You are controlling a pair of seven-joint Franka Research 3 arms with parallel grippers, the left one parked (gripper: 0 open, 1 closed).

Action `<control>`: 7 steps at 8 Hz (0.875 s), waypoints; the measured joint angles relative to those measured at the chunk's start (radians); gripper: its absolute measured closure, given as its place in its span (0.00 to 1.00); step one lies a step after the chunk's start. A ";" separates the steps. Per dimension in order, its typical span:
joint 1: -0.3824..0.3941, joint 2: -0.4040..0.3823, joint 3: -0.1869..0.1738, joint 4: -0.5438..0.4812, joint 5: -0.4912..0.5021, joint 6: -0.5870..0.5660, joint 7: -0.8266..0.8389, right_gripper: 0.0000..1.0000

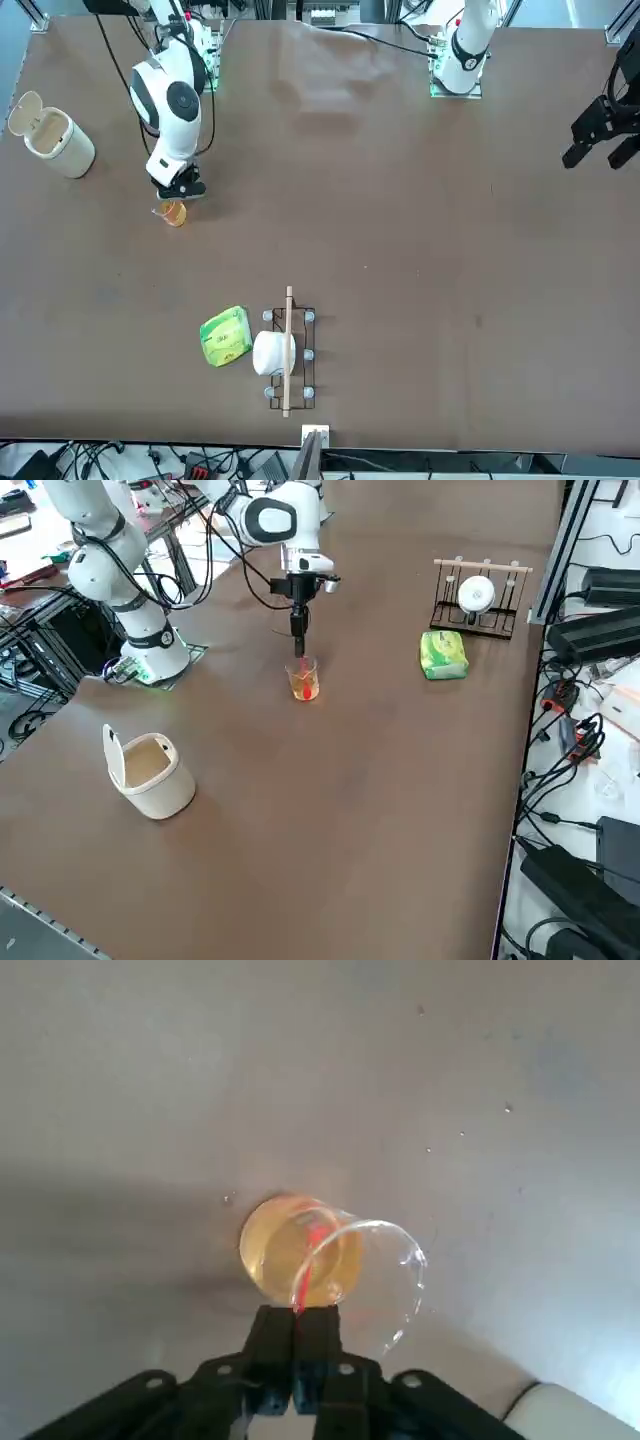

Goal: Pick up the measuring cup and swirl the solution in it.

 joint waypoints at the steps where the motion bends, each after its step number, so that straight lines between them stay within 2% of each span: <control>1: -0.001 -0.005 -0.001 0.001 0.000 -0.002 0.000 0.97; 5: -0.008 -0.020 -0.024 0.031 0.008 -0.037 -0.021 0.97; 6: -0.014 -0.021 -0.040 0.035 0.056 -0.036 -0.076 0.97; 7: -0.024 -0.022 -0.059 0.047 0.148 -0.036 -0.180 0.97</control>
